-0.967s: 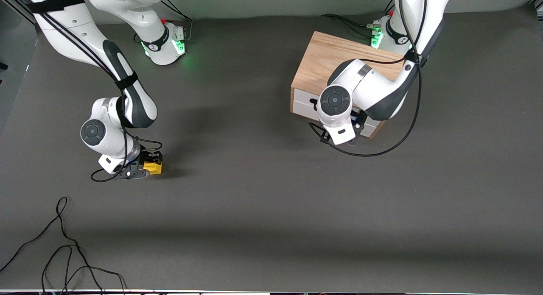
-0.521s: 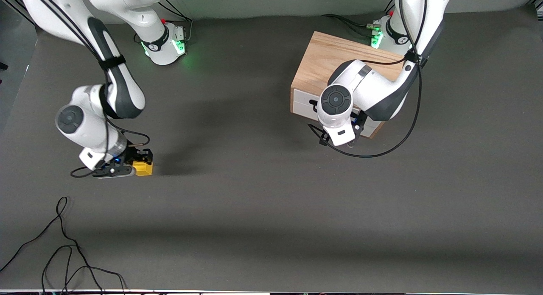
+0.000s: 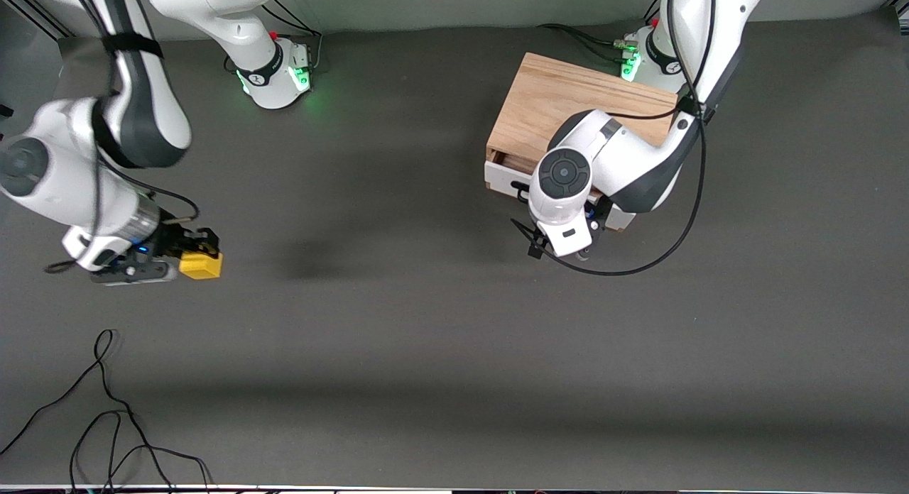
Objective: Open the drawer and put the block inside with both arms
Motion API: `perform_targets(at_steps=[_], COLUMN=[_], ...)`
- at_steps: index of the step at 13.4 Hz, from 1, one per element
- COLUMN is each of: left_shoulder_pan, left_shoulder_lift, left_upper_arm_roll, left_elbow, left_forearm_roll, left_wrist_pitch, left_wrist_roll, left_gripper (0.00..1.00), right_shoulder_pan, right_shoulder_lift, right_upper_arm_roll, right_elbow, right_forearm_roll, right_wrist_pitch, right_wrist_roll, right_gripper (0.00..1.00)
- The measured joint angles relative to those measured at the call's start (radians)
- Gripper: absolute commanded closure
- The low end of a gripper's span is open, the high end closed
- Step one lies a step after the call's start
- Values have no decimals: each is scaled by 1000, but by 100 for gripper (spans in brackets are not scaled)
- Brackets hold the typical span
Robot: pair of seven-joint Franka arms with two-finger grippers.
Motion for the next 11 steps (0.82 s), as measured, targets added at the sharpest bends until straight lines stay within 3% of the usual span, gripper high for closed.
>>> perform_targets(at_steps=[4, 11], left_shoulder_pan=[1, 2], left_shoulder_lift=[58, 90], left_upper_arm_roll=[2, 28], left_elbow=[84, 134], left_forearm_roll=[4, 8], left_wrist_pitch=[3, 139], left_wrist_roll=[0, 0], left_gripper=[0, 0], right_shoulder_pan=[0, 0], right_shoulder_lift=[-66, -99], right_upper_arm_roll=[-30, -36], right_elbow=[132, 133], right_forearm_roll=[26, 34], right_wrist_pitch=[-193, -222], right_wrist_roll=[1, 1], right_gripper=[100, 100])
